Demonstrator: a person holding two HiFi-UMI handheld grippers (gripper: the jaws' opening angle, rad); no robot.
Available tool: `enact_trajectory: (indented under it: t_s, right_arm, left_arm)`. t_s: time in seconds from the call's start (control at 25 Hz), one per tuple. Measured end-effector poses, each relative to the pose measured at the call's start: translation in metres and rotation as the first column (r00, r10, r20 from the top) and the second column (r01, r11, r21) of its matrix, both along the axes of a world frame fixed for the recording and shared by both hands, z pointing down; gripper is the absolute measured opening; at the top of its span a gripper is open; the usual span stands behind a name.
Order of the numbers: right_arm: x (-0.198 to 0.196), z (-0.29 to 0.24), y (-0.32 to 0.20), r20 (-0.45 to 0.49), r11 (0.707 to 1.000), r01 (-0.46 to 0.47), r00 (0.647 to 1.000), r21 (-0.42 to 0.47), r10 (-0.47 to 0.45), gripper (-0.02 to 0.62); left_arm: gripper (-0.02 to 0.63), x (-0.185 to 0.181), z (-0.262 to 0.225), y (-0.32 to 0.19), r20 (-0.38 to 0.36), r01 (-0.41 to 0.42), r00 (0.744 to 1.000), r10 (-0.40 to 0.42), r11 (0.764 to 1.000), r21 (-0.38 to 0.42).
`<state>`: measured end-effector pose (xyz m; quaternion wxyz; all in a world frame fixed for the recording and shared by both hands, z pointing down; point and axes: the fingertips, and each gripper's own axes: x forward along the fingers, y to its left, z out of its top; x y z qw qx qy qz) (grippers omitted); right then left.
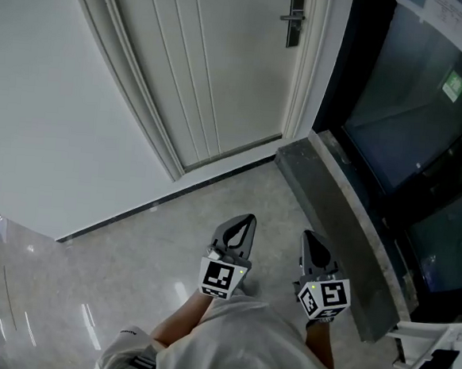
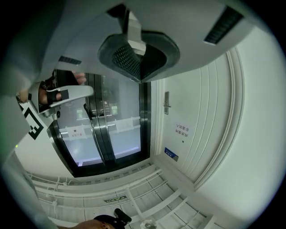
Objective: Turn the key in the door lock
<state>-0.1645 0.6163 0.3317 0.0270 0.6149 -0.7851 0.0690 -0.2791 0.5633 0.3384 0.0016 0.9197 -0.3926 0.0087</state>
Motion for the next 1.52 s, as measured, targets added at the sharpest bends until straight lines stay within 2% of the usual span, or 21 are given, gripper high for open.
enact_trajectory:
  t_s: [0.16, 0.32, 0.4, 0.48, 0.64, 0.8, 1.0, 1.32, 1.52]
  right_arm:
    - [-0.002, 0.003, -0.029, -0.043, 1.000, -0.020, 0.999, 0.004, 0.020, -0.008]
    - [-0.016, 0.006, -0.057, -0.189, 1.000, -0.003, 0.982, 0.016, 0.006, -0.008]
    - [-0.017, 0.010, -0.065, -0.216, 1.000, 0.000, 0.976, 0.006, 0.002, -0.008]
    - [-0.013, 0.015, -0.070, -0.200, 1.000, -0.011, 0.980, -0.019, 0.007, -0.008]
    - [0.003, 0.019, -0.082, -0.156, 0.998, -0.045, 0.987, -0.036, 0.039, -0.008]
    - [0.024, 0.030, -0.102, -0.117, 0.997, -0.043, 0.993, -0.071, 0.034, -0.008]
    - [0.048, 0.038, -0.140, -0.123, 0.996, -0.008, 0.992, -0.091, -0.004, -0.008]
    - [0.102, 0.040, -0.206, -0.119, 0.994, 0.055, 0.991, -0.098, -0.067, -0.008]
    - [0.139, 0.038, -0.236, -0.097, 0.991, 0.090, 0.990, -0.102, -0.100, -0.008]
  left_arm:
    - [0.006, 0.002, 0.001, -0.030, 0.006, -0.037, 0.999, 0.037, 0.999, 0.001]
    - [0.006, -0.001, 0.004, -0.064, 0.007, -0.053, 0.999, 0.053, 0.999, -0.012]
    - [0.006, 0.003, 0.006, -0.074, 0.019, -0.051, 0.999, 0.050, 0.999, 0.004]
    - [0.006, 0.011, 0.006, -0.078, 0.032, -0.062, 0.998, 0.062, 0.998, 0.013]
    - [0.006, 0.025, 0.010, -0.087, 0.014, -0.095, 0.995, 0.095, 0.995, -0.026]
    - [0.006, 0.034, 0.016, -0.103, 0.013, -0.053, 0.998, 0.053, 0.998, -0.035]
    - [0.006, 0.054, 0.019, -0.134, 0.033, -0.001, 0.999, 0.002, 1.000, -0.025]
    - [0.006, 0.102, 0.019, -0.197, 0.044, 0.069, 0.997, -0.067, 0.997, -0.033]
    - [0.006, 0.136, 0.016, -0.225, 0.017, 0.111, 0.994, -0.110, 0.992, -0.066]
